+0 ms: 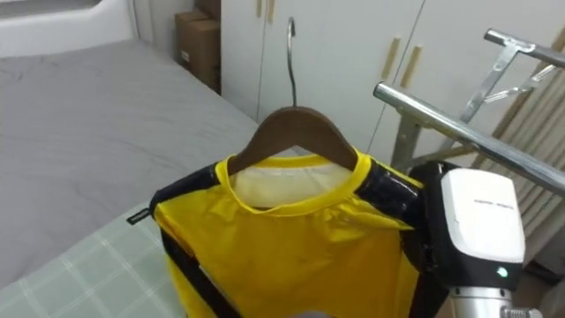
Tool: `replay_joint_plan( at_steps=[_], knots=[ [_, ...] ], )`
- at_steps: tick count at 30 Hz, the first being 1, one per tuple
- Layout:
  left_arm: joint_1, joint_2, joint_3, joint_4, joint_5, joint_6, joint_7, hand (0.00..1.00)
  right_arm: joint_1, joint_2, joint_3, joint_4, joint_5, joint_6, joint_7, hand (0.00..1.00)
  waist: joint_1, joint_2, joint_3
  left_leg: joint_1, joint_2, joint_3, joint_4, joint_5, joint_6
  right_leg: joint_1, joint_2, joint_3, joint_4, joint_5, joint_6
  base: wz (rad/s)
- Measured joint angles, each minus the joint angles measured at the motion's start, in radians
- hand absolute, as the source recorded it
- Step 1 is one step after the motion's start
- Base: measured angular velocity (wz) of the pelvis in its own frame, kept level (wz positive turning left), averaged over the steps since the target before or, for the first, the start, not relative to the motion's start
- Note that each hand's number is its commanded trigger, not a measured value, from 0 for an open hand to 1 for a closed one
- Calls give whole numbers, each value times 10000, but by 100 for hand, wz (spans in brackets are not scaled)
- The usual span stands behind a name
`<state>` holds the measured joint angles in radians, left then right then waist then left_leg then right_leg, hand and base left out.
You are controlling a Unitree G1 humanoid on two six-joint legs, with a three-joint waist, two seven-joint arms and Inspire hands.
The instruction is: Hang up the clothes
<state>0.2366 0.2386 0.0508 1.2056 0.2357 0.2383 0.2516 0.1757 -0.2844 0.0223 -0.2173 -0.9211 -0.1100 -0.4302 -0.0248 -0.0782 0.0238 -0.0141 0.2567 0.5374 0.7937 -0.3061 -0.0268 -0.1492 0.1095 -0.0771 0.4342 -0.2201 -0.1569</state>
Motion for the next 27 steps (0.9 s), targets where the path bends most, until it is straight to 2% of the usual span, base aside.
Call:
replay_joint_plan(
  at_steps=[1, 2, 3, 4, 5, 6, 7, 8, 9, 10, 11, 12, 13, 14, 15, 16, 17, 18, 19, 20, 22, 24, 26, 27],
  knots=[
    [5, -93, 30, 127, -1, 53, -6, 0, 11, 33, 40, -11, -1, -51, -128, 100, 45, -7, -42, -446, -325, -1149, 273, 118, -14, 74, 88, 536, -35, 53, -42, -113],
    [5, -135, 31, 142, -5, 94, -19, 0, 10, 52, 77, -21, 19, -11, -171, 100, 62, -3, -43, -601, -531, -1547, 151, 115, -9, 92, 129, 853, -57, 117, -30, -113],
    [4, -274, 27, 141, -5, 209, -29, 0, 2, 24, 106, -19, 66, 76, -183, 100, 135, 1, -42, -844, -1046, -2338, -403, 115, -10, 119, 142, 1484, -76, 220, 38, -131],
    [3, -438, 32, 141, -2, 309, -29, 0, -6, 9, 224, 15, 62, 181, -310, 100, 270, 12, -44, -1020, -1592, -3031, -1255, 132, -35, 160, 244, 2347, -154, 362, 75, -144],
    [-1, -521, 40, 141, -3, 317, -28, 0, -10, 9, 309, 42, 70, 233, -398, 100, 359, 13, -47, -1071, -1817, -3364, -1786, 162, -64, 180, 327, 2860, -223, 477, 99, -167],
    [-1, -688, 106, 142, 8, 325, -26, 0, -32, -9, 502, 45, 72, 261, -515, 100, 443, 40, -63, -1129, -2198, -3954, -2922, 259, -75, 189, 570, 3959, -364, 707, 162, -165],
    [-13, -840, 164, 142, 10, 323, -13, 0, -81, -117, 703, 65, 151, 265, -589, 100, 435, 140, -49, -1195, -2366, -4414, -3814, 473, -108, 298, 839, 4952, -542, 951, 219, -168],
    [-17, -921, 229, 141, 12, 319, 8, 0, -106, -185, 792, 81, 180, 266, -596, 100, 442, 197, -74, -1199, -2427, -4629, -4203, 632, -106, 353, 962, 5434, -646, 1065, 277, -158],
    [-73, -1011, 257, 97, 16, 318, 23, 0, -175, -293, 965, 86, 188, 297, -599, 100, 378, 319, -99, -1158, -2509, -4943, -4741, 954, -80, 442, 1132, 6121, -841, 1247, 339, -147],
    [-187, -1011, 254, -70, 18, 318, 23, 0, -204, -383, 1091, 74, 226, 338, -605, 100, 192, 416, -133, -1153, -2573, -5160, -5056, 1197, -88, 493, 1260, 6577, -1018, 1377, 413, -129],
    [-321, -1001, 243, -109, 18, 316, 27, 0, -205, -398, 1096, 74, 228, 368, -604, 100, 65, 470, -133, -1122, -2609, -5306, -5183, 1310, -74, 516, 1311, 6710, -1093, 1433, 439, -88],
    [-701, -968, 232, -115, 18, 296, 51, 0, -207, -367, 1055, 75, 215, 444, -605, 100, -219, 537, -115, -1015, -2694, -5536, -5458, 1454, 5, 506, 1435, 6869, -1089, 1455, 483, -69],
    [-1063, -967, 160, -115, 13, 124, 115, 0, -207, -373, 1002, 74, 213, 548, -605, 100, -321, 623, -155, -847, -2676, -5550, -5797, 1549, 1, 465, 1621, 7148, -1058, 1433, 553, -69],
    [-1246, -961, 47, -117, 11, -7, 162, 0, -208, -361, 929, 76, 214, 558, -605, 100, -326, 659, -165, -770, -2651, -5555, -5972, 1684, 52, 436, 1713, 7238, -1047, 1439, 582, -81],
    [-1588, -927, -125, -142, -17, -229, 238, 0, -206, -254, 802, 75, 218, 585, -604, 100, -336, 630, -132, -689, -2535, -5243, -6084, 2055, 188, 274, 1684, 7003, -1028, 1472, 705, -80],
    [-1851, -916, -387, -150, -58, -335, 320, 0, -216, -94, 695, 57, 219, 586, -600, 100, -324, 462, -101, -569, -2505, -4701, -6077, 2060, 279, -98, 1240, 5834, -863, 1312, 862, -85],
    [-1952, -936, -555, -151, -59, -403, 365, 0, -240, -64, 652, 45, 224, 581, -601, 100, -296, 378, -86, -511, -2505, -4441, -6060, 2027, 316, -316, 902, 5023, -803, 1250, 943, -101],
    [-2010, -949, -911, -180, -66, -523, 428, 0, -314, -30, 640, 44, 224, 562, -597, 100, -235, 254, -91, -411, -2492, -3976, -5985, 1865, 374, -628, 277, 3641, -743, 1154, 1029, -99],
    [-2012, -942, -1216, -169, -128, -553, 426, 0, -365, -8, 623, 8, 239, 558, -597, 100, -242, 248, -91, -368, -2453, -3751, -5845, 1702, 357, -661, -25, 2935, -792, 1094, 1066, -88],
    [-2006, -929, -1374, -150, -277, -553, 416, 0, -365, -9, 585, -20, 273, 561, -598, 100, -271, 243, -94, -323, -2448, -3694, -5797, 1631, 369, -634, -60, 2870, -848, 1088, 1079, -61],
    [-1979, -909, -1544, -147, -484, -552, 233, 0, -367, -16, 359, -135, 437, 589, -592, 100, -261, 219, -95, -264, -2394, -3425, -5781, 1528, 379, -612, -18, 3005, -970, 1107, 1108, -43],
    [-1835, -841, -1538, -143, -486, -591, -21, 0, -412, -16, 229, -258, 881, 661, -594, 100, -154, 214, -95, -178, -2316, -3025, -5816, 1432, 381, -586, 130, 3392, -1105, 1183, 1195, -48],
    [-1681, -801, -1539, -143, -491, -718, -132, 0, -419, -19, 271, -259, 1135, 662, -591, 100, 73, 224, -104, -18, -2305, -2731, -5860, 1290, 362, -564, 208, 3511, -1104, 1239, 1099, -52],
    [-1562, -751, -1546, -140, -604, -842, -206, 0, -421, -20, 329, -258, 1329, 659, -587, 100, 68, 243, -96, 62, -2310, -2615, -5898, 1235, 360, -530, 228, 3515, -1120, 1303, 977, -24]
  ],
)
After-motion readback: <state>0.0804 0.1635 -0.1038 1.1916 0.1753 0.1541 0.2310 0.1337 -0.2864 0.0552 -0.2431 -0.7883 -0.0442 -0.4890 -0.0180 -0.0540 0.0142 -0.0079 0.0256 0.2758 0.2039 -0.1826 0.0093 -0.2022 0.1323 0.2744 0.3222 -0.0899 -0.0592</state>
